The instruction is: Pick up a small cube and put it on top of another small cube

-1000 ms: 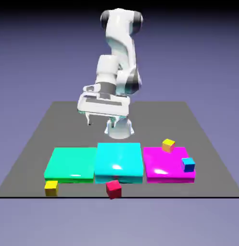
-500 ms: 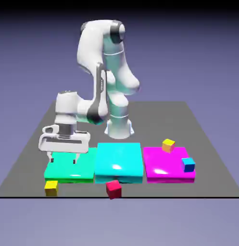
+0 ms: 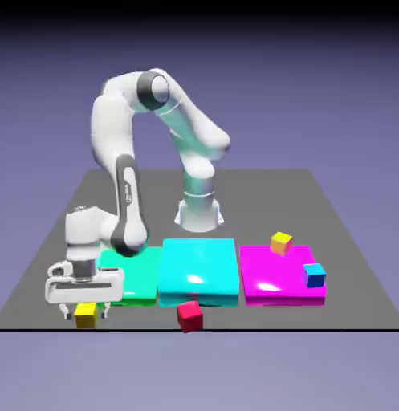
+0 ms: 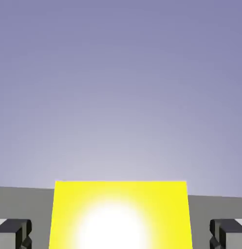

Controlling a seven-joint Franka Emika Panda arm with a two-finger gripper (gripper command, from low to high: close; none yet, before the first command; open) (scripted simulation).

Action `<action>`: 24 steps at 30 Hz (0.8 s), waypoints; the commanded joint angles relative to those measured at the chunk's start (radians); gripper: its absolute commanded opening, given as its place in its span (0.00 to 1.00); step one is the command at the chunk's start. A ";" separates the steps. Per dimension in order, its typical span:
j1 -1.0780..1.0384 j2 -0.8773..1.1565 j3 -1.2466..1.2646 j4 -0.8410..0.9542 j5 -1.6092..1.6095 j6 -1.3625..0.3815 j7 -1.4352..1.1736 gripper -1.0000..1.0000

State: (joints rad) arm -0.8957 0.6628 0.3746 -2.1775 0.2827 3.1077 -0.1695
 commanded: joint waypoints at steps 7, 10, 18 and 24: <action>0.023 -0.220 0.053 -0.124 0.091 -0.120 -0.106 0.00; 0.126 -0.289 0.062 -0.165 0.176 -0.173 -0.236 0.00; 0.363 -0.446 0.081 -0.259 0.373 -0.295 -0.537 0.00; 0.394 -0.229 0.090 -0.192 0.383 -0.135 -0.579 0.00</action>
State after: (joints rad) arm -0.5022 0.4341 0.4643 -2.3700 0.6661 2.9721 -0.7488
